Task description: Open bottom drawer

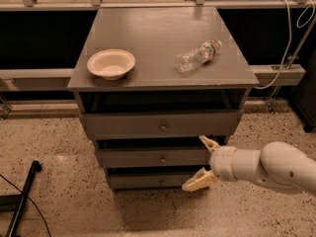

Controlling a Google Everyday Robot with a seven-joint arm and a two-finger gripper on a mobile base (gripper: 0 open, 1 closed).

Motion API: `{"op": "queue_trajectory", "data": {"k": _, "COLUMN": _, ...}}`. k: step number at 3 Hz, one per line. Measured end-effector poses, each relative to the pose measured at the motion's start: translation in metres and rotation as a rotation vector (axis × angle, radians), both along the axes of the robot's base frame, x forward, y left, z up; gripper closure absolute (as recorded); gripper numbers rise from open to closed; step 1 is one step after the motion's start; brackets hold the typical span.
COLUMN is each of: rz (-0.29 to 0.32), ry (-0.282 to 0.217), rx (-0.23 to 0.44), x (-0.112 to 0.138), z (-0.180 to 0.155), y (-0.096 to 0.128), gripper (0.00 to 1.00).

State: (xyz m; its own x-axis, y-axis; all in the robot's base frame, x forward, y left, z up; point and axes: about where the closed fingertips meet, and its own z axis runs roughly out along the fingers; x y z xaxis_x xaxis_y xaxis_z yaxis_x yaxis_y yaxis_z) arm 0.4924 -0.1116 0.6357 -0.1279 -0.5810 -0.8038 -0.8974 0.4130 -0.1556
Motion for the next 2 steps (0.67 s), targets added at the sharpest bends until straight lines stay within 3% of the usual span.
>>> {"op": "queue_trajectory", "data": {"k": 2, "rz": -0.04, "ry": -0.06, "rx": 0.027, "x": 0.015, "z": -0.034, "y": -0.033, "gripper": 0.0}}
